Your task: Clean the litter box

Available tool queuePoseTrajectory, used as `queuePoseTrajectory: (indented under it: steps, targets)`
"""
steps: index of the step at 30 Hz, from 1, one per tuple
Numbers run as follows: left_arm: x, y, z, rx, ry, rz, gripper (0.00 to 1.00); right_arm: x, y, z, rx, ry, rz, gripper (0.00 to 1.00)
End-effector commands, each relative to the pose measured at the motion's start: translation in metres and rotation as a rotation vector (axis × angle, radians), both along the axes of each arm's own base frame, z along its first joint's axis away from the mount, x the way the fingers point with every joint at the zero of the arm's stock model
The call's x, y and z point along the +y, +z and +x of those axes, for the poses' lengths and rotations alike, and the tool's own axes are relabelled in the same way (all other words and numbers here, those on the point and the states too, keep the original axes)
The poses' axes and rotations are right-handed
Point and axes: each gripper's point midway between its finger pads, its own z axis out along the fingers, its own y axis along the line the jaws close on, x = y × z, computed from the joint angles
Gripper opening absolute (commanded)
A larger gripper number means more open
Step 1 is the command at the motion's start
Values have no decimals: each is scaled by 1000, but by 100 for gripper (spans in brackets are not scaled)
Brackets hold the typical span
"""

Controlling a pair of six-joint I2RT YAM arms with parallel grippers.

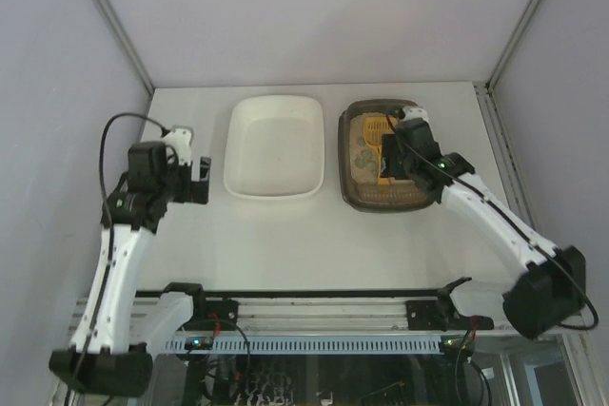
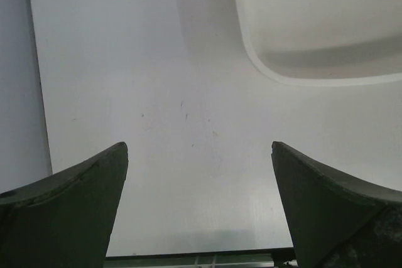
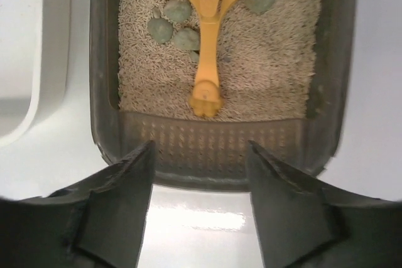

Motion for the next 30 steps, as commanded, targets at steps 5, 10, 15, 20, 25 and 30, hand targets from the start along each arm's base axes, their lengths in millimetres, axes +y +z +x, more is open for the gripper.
queuePoseTrajectory:
  steps: [5,10,15,20,25,30]
  targets:
    - [-48,78,104,-143,-164,-45,100,26,-23,70,45,26,2,61]
    - [-84,81,143,-91,-225,-210,100,35,-50,90,91,15,31,65]
    - [-118,87,157,-72,-331,-283,100,39,-74,105,119,-6,11,57]
    - [-137,83,160,-65,-380,-310,100,37,-92,113,145,-19,-26,56]
    - [-138,77,161,-57,-364,-304,100,35,-103,114,175,-37,-56,55]
    - [-133,78,160,-81,-358,-276,100,32,-108,117,173,-43,-75,54]
